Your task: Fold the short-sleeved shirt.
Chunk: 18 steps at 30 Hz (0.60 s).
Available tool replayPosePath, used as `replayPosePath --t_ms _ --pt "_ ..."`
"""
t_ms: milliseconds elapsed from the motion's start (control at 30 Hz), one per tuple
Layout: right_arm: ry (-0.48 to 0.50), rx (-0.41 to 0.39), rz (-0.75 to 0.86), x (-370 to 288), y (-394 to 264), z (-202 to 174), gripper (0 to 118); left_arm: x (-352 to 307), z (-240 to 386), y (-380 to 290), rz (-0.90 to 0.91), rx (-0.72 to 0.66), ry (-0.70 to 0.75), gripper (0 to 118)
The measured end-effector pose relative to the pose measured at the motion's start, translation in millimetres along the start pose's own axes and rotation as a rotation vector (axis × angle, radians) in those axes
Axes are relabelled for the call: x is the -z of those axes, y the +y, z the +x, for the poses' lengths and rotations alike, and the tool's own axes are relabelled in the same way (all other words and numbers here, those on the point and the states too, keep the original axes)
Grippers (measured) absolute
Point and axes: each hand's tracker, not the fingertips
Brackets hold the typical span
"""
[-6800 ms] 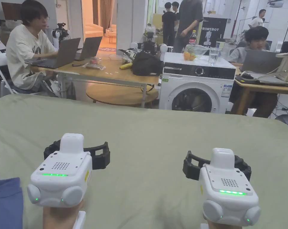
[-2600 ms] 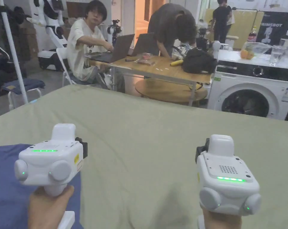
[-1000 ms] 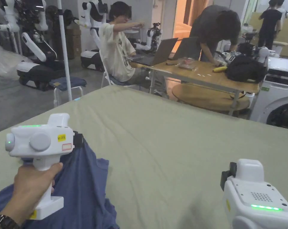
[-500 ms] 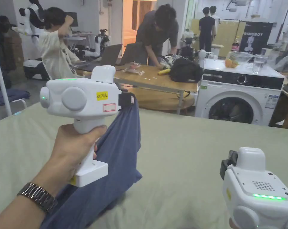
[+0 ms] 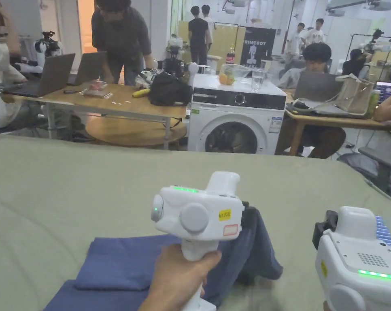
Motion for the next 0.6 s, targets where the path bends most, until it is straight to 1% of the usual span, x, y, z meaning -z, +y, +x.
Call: replayPosePath --t_ms 167,233,300,333,367,400,500,600 --pt "-0.011 0.003 -0.050 1.2 -16.0 9.5 0 26.9 -0.6 -61.1 -0.124 -0.047 -0.004 0" --pt "-0.004 0.004 -0.063 1.4 -20.6 6.8 0 29.7 -5.0 -73.3 -0.156 -0.091 -0.021 0" --pt "0.011 0.007 -0.073 0.9 -23.0 2.5 0 22.9 -11.9 -78.9 -0.145 -0.134 -0.029 0" --pt "0.021 0.008 -0.075 0.4 -23.1 -0.4 0 16.4 -13.8 -79.1 -0.123 -0.144 -0.020 15" --pt "0.031 0.009 -0.073 0.0 -22.8 -3.8 0 8.5 -15.4 -78.2 -0.096 -0.147 0.001 39" --pt "0.044 0.006 -0.071 -0.2 -21.5 -8.6 0 -5.5 -18.2 -76.4 -0.058 -0.135 0.033 45" --pt "0.086 -0.008 -0.058 -0.4 -17.5 -22.8 0 -40.8 -25.5 -72.0 0.066 -0.103 0.105 52" --pt "0.120 -0.022 -0.052 0.3 -16.0 -40.5 0 -73.5 -37.7 -75.4 0.158 -0.089 0.239 51"
